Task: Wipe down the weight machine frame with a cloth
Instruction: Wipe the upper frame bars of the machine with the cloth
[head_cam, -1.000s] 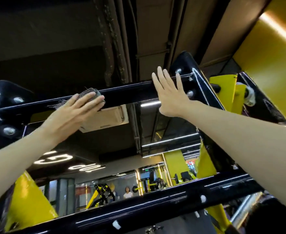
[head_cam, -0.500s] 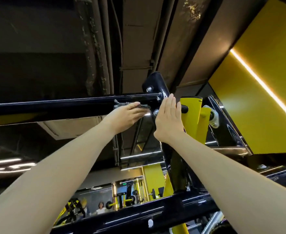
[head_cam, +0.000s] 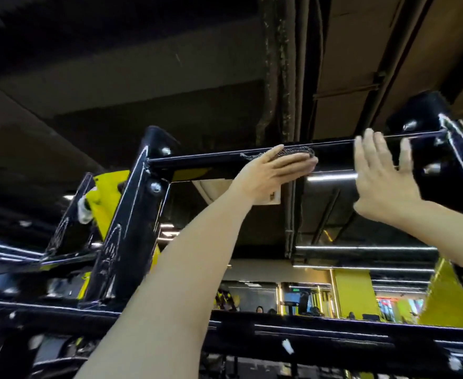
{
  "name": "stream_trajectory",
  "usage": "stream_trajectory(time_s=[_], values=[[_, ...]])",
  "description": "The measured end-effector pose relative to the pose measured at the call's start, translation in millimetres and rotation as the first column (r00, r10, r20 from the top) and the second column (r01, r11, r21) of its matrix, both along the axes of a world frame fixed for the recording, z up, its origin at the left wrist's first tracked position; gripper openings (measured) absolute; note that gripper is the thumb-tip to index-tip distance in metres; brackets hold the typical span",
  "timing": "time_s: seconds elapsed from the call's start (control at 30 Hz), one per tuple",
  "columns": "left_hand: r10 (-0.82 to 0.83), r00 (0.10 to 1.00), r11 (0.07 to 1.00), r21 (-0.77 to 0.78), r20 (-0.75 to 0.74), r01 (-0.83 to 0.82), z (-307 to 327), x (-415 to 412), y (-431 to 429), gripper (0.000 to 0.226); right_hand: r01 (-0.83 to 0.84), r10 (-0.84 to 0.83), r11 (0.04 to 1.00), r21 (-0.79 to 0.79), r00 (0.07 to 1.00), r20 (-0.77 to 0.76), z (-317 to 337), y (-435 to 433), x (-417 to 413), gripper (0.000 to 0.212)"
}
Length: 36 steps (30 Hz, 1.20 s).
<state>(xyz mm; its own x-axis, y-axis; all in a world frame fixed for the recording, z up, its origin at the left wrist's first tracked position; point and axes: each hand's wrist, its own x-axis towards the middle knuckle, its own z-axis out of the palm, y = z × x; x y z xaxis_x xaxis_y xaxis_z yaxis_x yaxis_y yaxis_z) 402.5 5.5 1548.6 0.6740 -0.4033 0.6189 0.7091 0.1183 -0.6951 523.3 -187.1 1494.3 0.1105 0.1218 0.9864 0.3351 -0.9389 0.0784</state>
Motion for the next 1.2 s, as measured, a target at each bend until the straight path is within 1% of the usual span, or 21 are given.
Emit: stream_trajectory(time_s=[0.07,0.13,0.17,0.23,0.3,0.4,0.47,0.53,0.63,0.77,0.83,0.87,0.93,1.0,1.07,1.1,1.13,1.17,1.2], values=[[0.066,0.997,0.995,-0.081,0.031,-0.063,-6.6,-23.0,35.0,0.082,-0.088,0.092,0.99,-0.108,0.995,0.028,4.2,41.8,-26.2,0.106],[0.161,0.985,0.981,-0.125,0.064,-0.152,-9.5,-47.2,71.5,0.084,-0.19,0.206,0.969,-0.158,0.974,0.091,11.5,79.2,-52.8,0.098],[0.209,0.976,0.969,-0.15,0.06,-0.198,-8.9,-60.5,85.8,0.084,-0.217,0.244,0.958,-0.19,0.96,0.136,16.0,97.0,-65.0,0.094],[0.27,0.963,0.951,-0.159,0.001,-0.267,-4.0,-82.9,106.2,0.082,-0.241,0.293,0.938,-0.248,0.936,0.196,25.7,128.2,-85.9,0.086],[0.323,0.945,0.934,-0.143,-0.057,-0.328,2.5,-104.5,115.6,0.079,-0.281,0.323,0.935,-0.215,0.925,0.2,32.5,149.1,-101.7,0.079],[0.393,0.914,0.915,-0.058,-0.098,-0.399,11.8,-136.3,127.5,0.077,-0.301,0.331,0.94,-0.158,0.918,0.22,32.1,161.0,-103.1,0.076],[0.477,0.873,0.875,-0.042,-0.104,-0.483,12.6,-153.2,136.7,0.076,-0.344,0.367,0.928,-0.141,0.908,0.202,29.8,163.3,-98.6,0.075],[0.552,0.827,0.827,-0.062,-0.106,-0.559,8.6,-163.6,143.3,0.073,-0.341,0.36,0.932,-0.123,0.914,0.188,28.3,166.4,-97.3,0.075],[0.585,0.802,0.802,-0.06,-0.118,-0.594,2.6,-170.9,144.7,0.067,-0.278,0.298,0.952,-0.129,0.938,0.175,29.4,167.3,-103.1,0.077],[0.545,0.831,0.818,-0.147,-0.114,-0.556,-4.8,-169.7,141.9,0.061,-0.257,0.277,0.953,-0.161,0.954,0.115,30.3,158.6,-111.0,0.075],[0.531,0.843,0.812,-0.232,-0.088,-0.535,-13.2,-162.0,132.7,0.056,-0.269,0.283,0.948,-0.173,0.957,0.062,33.2,151.4,-120.9,0.071],[0.522,0.851,0.819,-0.244,-0.063,-0.52,-20.5,-157.4,128.5,0.052,-0.277,0.286,0.943,-0.184,0.958,0.021,35.3,147.4,-129.1,0.069],[0.481,0.876,0.86,-0.219,0.045,-0.461,-43.7,-149.5,124.8,0.045,-0.304,0.284,0.927,-0.218,0.951,-0.118,36.4,140.8,-146.0,0.073],[0.293,0.931,0.947,-0.198,0.217,-0.252,-67.0,-151.7,125.5,0.049,-0.363,0.312,0.905,-0.223,0.921,-0.234,31.7,136.1,-152.3,0.081],[0.063,0.944,0.982,-0.187,0.324,-0.002,-81.2,-163.2,135.1,0.056,-0.443,0.394,0.877,-0.187,0.885,-0.246,17.4,135.2,-153.6,0.082],[-0.086,0.926,0.963,-0.207,0.368,0.172,-86.6,-169.3,140.0,0.058,-0.465,0.429,0.871,-0.158,0.877,-0.216,8.7,135.9,-152.4,0.08],[-0.257,0.88,0.895,-0.245,0.399,0.373,-91.1,-175.8,140.5,0.059,-0.477,0.449,0.868,-0.134,0.872,-0.195,-0.7,137.2,-152.1,0.075],[-0.408,0.802,0.789,-0.272,0.437,0.55,-95.5,-181.7,136.9,0.059,-0.493,0.462,0.86,-0.131,0.862,-0.208,-10.0,138.4,-152.4,0.067],[-0.508,0.721,0.684,-0.289,0.47,0.67,-100.3,-185.6,132.5,0.058,-0.514,0.465,0.842,-0.161,0.845,-0.266,-17.9,138.7,-152.5,0.058]])
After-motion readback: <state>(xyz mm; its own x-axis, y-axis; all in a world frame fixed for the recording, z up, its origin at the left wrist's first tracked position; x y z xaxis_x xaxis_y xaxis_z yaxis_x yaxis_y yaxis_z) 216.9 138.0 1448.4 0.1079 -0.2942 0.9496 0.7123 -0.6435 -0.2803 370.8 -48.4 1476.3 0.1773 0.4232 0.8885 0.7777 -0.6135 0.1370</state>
